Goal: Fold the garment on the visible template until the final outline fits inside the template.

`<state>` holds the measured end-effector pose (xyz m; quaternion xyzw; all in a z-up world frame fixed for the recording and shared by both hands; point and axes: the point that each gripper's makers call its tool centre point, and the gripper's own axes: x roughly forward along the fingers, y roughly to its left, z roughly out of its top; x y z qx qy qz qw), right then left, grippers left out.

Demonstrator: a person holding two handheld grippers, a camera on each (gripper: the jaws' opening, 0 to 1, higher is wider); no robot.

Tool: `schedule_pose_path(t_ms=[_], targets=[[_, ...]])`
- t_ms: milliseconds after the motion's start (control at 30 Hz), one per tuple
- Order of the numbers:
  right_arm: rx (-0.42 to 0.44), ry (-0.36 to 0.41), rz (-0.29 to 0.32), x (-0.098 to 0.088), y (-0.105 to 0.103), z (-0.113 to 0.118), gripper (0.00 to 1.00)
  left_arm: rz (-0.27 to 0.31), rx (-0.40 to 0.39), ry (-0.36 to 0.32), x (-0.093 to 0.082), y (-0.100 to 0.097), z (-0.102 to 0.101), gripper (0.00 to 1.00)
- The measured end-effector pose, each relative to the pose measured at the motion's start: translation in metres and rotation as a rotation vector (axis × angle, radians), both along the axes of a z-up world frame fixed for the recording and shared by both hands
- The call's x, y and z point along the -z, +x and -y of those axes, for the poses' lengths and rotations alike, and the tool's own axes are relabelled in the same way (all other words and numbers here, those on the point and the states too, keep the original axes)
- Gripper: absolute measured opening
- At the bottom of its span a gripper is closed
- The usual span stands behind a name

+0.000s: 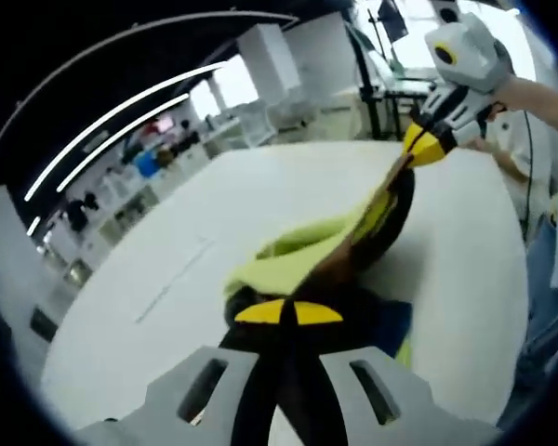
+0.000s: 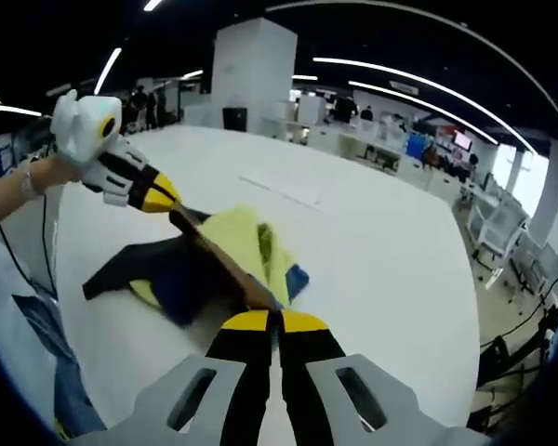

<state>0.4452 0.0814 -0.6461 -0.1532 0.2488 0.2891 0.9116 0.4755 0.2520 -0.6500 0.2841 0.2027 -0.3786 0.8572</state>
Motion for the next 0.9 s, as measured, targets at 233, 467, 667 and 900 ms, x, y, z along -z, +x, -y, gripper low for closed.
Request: schedule_pose_path(t_ms=[233,467,667,900], targets=[[-0.029,0.002,-0.014,-0.002,-0.002,-0.005,0.02,-0.016,-0.006,0.004,-0.006,-0.003,-0.006,0.0],[-0.045,0.008,-0.021,-0.007,-0.006,-0.012,0.02,-0.02,-0.014,0.0,-0.016,-0.01,-0.014,0.0],[-0.077,-0.002,-0.012,-0.013,-0.009,-0.023,0.02,0.002,-0.023,0.066,-0.022,-0.016,-0.022,0.0],[-0.093,-0.02,0.02,-0.024,-0.005,-0.029,0.02,-0.019,-0.04,0.056,-0.028,-0.021,-0.03,0.0]])
